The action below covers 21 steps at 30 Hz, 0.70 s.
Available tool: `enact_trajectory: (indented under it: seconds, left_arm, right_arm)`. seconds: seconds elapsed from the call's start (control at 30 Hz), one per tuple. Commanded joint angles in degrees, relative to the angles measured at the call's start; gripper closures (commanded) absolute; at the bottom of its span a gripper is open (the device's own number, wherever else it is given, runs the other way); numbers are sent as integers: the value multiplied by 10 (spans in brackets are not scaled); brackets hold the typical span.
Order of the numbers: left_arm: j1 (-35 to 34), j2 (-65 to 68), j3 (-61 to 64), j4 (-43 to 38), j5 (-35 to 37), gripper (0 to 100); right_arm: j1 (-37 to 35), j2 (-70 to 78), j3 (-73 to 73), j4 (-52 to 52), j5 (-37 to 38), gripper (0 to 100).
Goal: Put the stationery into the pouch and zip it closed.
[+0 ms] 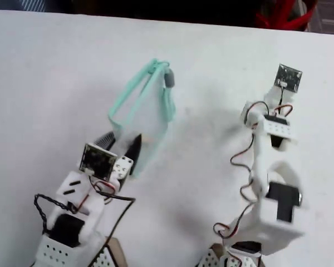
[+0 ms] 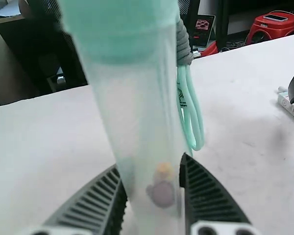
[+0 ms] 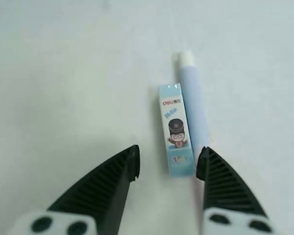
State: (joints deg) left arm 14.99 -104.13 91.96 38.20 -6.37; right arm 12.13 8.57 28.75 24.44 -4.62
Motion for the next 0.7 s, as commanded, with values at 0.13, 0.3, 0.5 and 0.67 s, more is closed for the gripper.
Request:
enact_trajectory:
  seconds: [0.13,0.3,0.5,0.67]
  left_arm:
    - [-3,-5,-11,-14,26,854]
    - [-5,-5,-11,-15,26,854]
    - [-4,-5,-10,-14,26,854]
    - [-4,-5,-10,-14,26,870]
  right_arm:
    - [14,107,-176,102,-45,807]
    - [14,130,-203,114,-44,807]
    - [16,132,-204,109,-43,813]
    - [17,132,-204,104,-43,920]
